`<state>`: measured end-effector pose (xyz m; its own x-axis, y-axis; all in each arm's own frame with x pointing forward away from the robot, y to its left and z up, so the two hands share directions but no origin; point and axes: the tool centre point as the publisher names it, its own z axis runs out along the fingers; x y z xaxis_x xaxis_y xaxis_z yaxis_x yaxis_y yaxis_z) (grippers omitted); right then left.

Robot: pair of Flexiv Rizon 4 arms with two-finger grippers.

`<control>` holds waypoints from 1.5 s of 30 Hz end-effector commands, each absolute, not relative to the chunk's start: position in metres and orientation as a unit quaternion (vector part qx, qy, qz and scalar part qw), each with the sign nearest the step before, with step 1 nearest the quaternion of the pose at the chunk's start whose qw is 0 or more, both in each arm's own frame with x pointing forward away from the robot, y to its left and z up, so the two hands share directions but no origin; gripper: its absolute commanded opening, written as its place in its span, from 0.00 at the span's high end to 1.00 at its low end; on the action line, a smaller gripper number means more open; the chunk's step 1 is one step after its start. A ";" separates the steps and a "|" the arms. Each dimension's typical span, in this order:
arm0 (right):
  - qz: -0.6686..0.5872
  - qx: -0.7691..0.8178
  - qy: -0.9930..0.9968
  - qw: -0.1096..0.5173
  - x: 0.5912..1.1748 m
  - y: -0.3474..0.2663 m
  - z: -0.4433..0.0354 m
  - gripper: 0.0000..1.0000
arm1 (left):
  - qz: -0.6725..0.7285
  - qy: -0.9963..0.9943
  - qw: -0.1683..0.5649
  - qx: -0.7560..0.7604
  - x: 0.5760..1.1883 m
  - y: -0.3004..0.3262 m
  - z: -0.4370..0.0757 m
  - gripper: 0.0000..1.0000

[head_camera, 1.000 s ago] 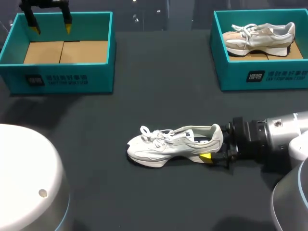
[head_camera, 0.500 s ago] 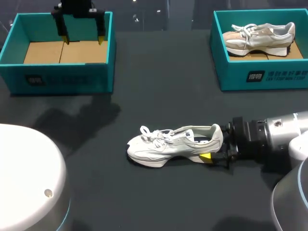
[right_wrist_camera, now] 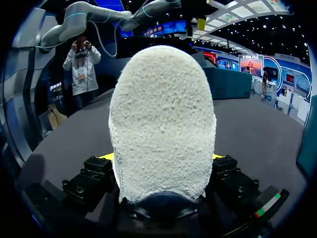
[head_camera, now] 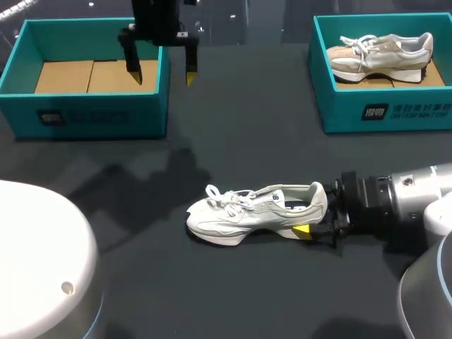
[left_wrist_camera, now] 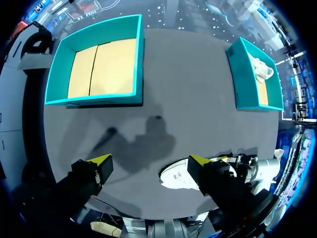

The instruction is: Take the shoe out of the shoebox, open the shoe tongue, remove and reinsert the insole, then place the shoe into the shoebox

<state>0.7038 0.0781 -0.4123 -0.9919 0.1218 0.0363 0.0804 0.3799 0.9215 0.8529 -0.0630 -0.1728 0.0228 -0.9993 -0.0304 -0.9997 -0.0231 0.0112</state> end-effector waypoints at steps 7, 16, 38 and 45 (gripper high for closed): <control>0.552 0.061 0.831 0.018 0.703 0.078 -0.412 1.00 | 0.019 0.699 0.006 -0.715 0.856 -0.066 -0.172 0.00; 0.552 0.061 0.831 0.018 0.703 0.078 -0.412 1.00 | 0.034 0.688 0.016 -0.725 0.793 -0.104 -0.189 0.00; 0.552 0.061 0.831 0.018 0.703 0.078 -0.412 1.00 | 0.038 0.719 0.005 -0.694 0.722 -0.204 -0.223 0.00; 0.552 0.061 0.831 0.018 0.703 0.078 -0.412 1.00 | 0.038 0.719 0.005 -0.694 0.722 -0.204 -0.223 0.00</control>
